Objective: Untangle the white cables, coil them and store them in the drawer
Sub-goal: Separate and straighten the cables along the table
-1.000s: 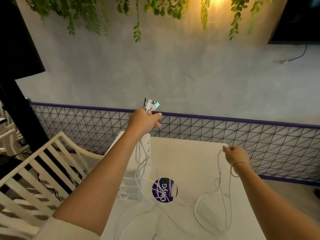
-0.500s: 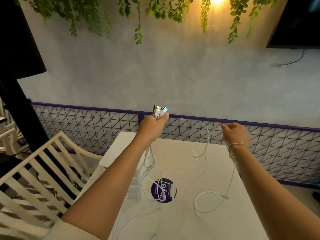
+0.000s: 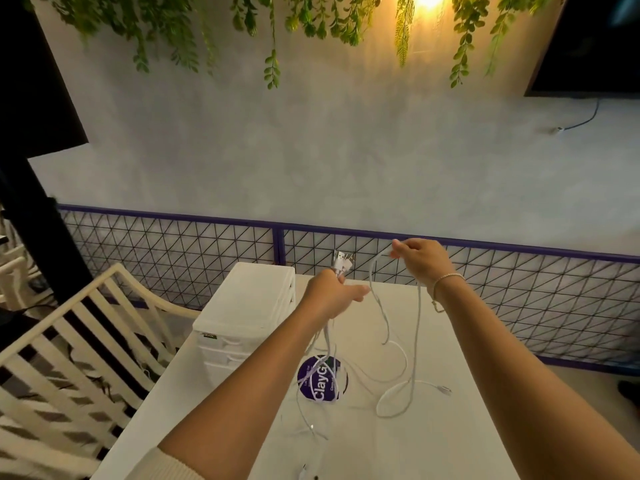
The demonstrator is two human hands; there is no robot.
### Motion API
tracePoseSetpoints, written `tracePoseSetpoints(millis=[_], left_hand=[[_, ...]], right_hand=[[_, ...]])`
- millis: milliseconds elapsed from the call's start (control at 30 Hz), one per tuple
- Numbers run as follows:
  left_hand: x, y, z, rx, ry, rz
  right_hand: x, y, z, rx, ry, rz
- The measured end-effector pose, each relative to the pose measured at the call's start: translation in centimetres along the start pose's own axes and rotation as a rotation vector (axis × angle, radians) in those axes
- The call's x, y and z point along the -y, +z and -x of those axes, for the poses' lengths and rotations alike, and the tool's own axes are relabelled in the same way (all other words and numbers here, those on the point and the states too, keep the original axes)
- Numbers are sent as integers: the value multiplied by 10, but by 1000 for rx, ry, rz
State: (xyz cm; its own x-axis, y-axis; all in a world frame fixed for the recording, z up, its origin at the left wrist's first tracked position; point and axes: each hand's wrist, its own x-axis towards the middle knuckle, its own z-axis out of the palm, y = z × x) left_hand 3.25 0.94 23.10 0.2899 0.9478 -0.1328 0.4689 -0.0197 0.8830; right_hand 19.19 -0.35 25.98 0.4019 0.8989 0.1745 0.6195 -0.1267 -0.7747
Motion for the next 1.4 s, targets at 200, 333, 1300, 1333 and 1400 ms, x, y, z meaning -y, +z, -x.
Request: tracePoseSetpoints(millis=[200, 333, 1300, 1333, 1400], left_hand=[[4, 15, -7, -51, -56, -18], [2, 20, -9, -87, -29, -52], [41, -35, -24, -480, -116, -148], [39, -37, -24, -497, -113, -116], [32, -42, -25, -551, -110, -53]], right_hand=[[1, 1, 4, -25, 3, -68], [5, -1, 11, 102, -20, -251], [-131, -31, -13, -489, 551, -157], [-135, -31, -12, -485, 599, -160], [-144, -30, -9, -479, 651, -109]])
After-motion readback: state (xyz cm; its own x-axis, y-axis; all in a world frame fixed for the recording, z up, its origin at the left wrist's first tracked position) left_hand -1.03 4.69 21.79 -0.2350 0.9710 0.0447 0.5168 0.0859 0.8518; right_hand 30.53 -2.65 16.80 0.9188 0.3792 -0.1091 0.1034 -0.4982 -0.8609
